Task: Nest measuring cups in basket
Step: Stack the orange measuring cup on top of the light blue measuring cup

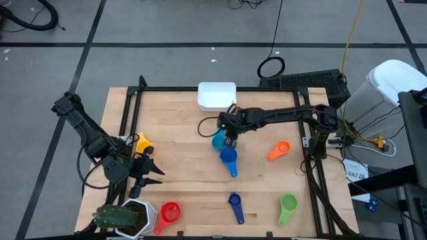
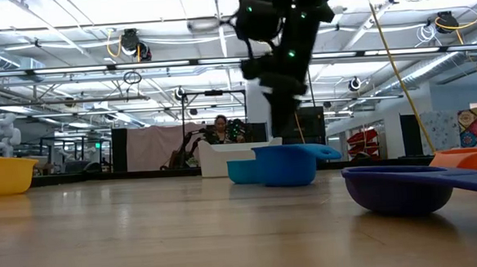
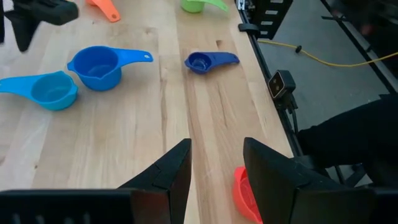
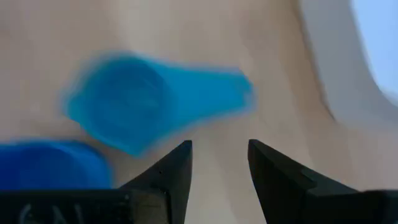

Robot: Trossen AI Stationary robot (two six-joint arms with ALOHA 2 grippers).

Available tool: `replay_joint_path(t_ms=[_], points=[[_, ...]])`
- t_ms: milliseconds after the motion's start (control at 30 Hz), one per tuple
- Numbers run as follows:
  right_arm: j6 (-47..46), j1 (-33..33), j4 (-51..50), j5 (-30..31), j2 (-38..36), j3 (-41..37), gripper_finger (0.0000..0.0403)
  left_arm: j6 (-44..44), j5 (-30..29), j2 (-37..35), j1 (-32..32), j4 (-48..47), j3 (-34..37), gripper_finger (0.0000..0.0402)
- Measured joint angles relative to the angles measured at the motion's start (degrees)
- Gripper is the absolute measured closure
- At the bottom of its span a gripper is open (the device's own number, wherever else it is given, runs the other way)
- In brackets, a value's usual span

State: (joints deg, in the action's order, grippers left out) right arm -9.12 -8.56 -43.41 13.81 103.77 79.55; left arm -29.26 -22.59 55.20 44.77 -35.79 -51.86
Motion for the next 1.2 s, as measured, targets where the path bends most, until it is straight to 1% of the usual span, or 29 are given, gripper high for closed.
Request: replay_joint_path(t_ms=[67, 100, 133, 200, 233, 333, 400, 600, 700, 867, 933, 1033, 1200], points=[[-9.27, -1.15, -7.91, 3.37, -0.61, -0.02, 0.0255, 0.0, -0.01, 0.0, 0.0, -0.01, 0.0, 0.0252], [-14.59, -1.95, -12.59, 3.4, -1.05, -0.01, 0.0255, 0.0, -0.02, 0.0, 0.0, 0.0, 0.0, 0.0252], [-18.67, -2.7, -17.02, 2.21, -1.17, 0.0, 0.0255, 0.01, 0.0, 0.0, 0.0, -0.02, 0.0, 0.0252], [-23.37, -3.63, -26.43, -0.11, -1.11, -0.06, 0.0255, 0.06, -0.02, 0.0, 0.0, -0.02, 0.01, 0.0252], [-25.34, -3.72, -29.95, -0.06, -1.08, -0.26, 0.0255, 0.27, -0.02, 0.0, 0.0, -0.02, 0.02, 0.0252], [-27.89, -3.16, -35.9, 0.71, -1.59, -1.93, 0.0255, 0.42, -0.02, 0.0, 0.0, -0.02, 0.01, 0.0252], [-28.5, -2.34, -37.43, 0.53, -2.28, -3.62, 0.0255, 0.42, -0.01, 0.0, 0.0, -0.02, 0.0, 0.0252], [-28.72, 0.7, -37.97, -3.59, -6.88, -8.92, 0.0255, 0.03, 0.05, -0.01, 0.81, -0.13, 0.0, 0.0252], [-31.57, 2.2, -40.05, -3.8, -10.77, -11.49, 0.0255, 0.05, 0.05, -0.01, 1.52, -0.11, 0.0, 0.0252], [-35.13, 4.61, -39.81, -6.66, -17.68, -15.59, 0.0255, 0.05, 0.01, 0.0, 2.18, -0.06, 0.0, 0.0252], [-35.65, 5.66, -39.66, -6.79, -19.76, -17.18, 0.0255, 0.22, 0.0, 0.0, 2.23, -0.04, 0.0, 0.0252], [-35.36, 7.29, -38.79, -7.05, -21.26, -19.55, 0.0255, 0.22, 0.0, 0.0, 2.23, -0.02, 0.0, 0.0252], [-34.51, 9.18, -38.09, -9.15, -21.12, -24.22, 0.0255, 0.0, -0.02, 0.0, 2.23, 0.06, 0.01, 0.0252]])
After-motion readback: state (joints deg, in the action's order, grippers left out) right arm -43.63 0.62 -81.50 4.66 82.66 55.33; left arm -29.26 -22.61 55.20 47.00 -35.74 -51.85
